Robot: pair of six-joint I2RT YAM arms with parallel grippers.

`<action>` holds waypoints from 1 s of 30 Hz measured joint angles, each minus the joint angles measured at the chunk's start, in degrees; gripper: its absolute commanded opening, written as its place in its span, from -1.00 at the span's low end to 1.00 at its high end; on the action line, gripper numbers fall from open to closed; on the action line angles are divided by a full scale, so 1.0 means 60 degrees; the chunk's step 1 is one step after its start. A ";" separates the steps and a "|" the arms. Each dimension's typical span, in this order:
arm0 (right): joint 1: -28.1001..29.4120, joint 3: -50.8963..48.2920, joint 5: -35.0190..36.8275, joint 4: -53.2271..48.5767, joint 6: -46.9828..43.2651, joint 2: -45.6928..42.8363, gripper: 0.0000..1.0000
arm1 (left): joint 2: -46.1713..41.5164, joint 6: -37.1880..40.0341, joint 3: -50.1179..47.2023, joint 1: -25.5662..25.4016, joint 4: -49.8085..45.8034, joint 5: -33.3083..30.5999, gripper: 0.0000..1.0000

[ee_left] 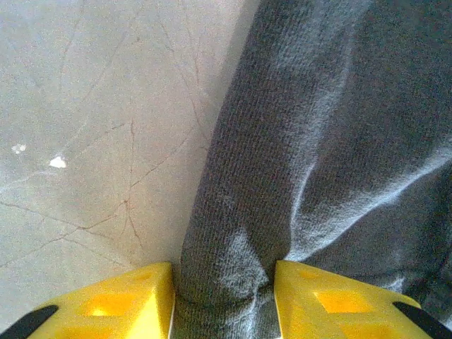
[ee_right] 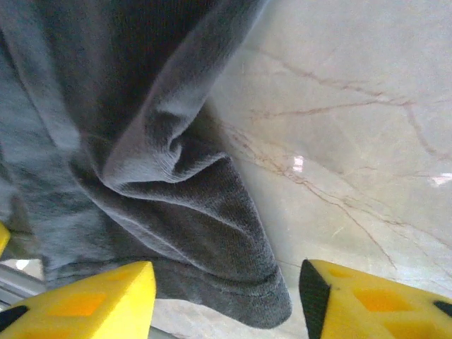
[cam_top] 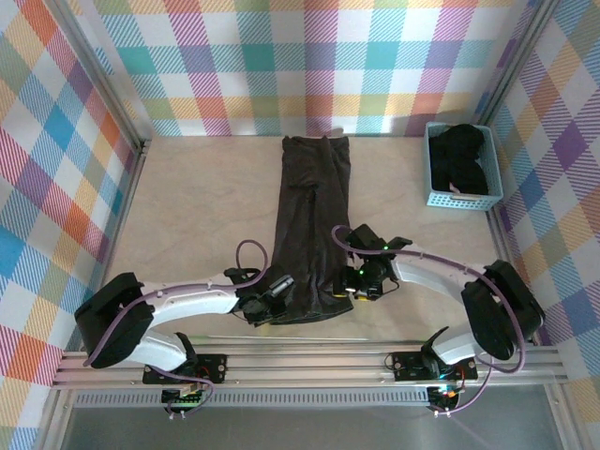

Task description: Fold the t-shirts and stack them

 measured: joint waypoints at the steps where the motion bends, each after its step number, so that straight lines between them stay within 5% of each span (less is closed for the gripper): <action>1: 0.0069 0.0000 0.0007 0.0000 0.0062 0.0113 0.03 | 0.0084 0.0007 0.0062 -0.0025 -0.0106 -0.0066 -0.38; 5: 0.0386 0.0007 0.0178 0.0011 0.0175 0.0612 -0.01 | 0.0120 -0.0051 0.0131 -0.0047 -0.0288 -0.0153 -0.53; 17: 0.1676 -0.0022 0.0736 0.0069 0.1661 0.0026 -0.92 | 0.0259 -0.0138 0.0084 -0.0117 0.1239 0.0036 -1.00; 30: 0.1938 -0.1111 0.1191 -0.0244 0.3067 -0.1927 -1.00 | -0.2065 -0.0211 -0.0805 -0.0335 0.0652 0.0025 -1.00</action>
